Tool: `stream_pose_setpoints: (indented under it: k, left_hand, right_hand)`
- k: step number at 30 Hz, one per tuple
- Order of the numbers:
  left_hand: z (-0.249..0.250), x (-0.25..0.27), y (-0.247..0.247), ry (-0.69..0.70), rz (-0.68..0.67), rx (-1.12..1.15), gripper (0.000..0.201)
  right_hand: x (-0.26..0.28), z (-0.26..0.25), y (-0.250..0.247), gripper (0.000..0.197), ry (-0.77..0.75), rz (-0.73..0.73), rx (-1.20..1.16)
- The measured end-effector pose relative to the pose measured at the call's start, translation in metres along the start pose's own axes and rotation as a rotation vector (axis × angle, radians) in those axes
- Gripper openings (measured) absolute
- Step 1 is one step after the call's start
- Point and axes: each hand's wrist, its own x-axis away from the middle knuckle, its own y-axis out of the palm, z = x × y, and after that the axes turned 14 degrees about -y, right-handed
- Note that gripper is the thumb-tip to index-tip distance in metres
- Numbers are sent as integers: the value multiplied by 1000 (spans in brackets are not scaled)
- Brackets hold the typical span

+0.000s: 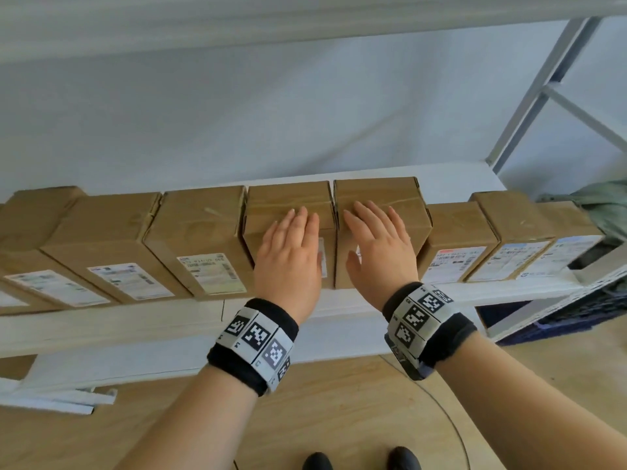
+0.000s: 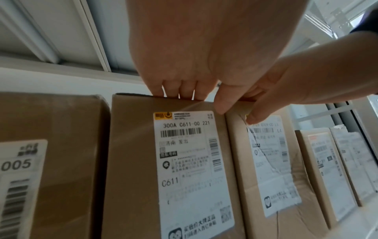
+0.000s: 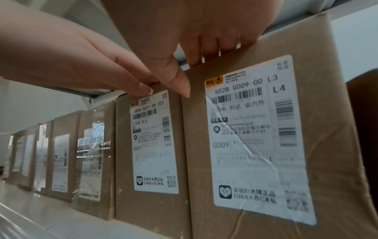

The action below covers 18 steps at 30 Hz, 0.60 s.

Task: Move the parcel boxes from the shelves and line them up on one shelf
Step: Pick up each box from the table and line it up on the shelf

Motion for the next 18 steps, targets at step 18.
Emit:
stream_pose_setpoints:
  k: [18]
  left_hand:
    - [-72,9,-30,-269,-1,0,52]
  right_hand:
    - [-36,-71,11,65,-233,-136,-124]
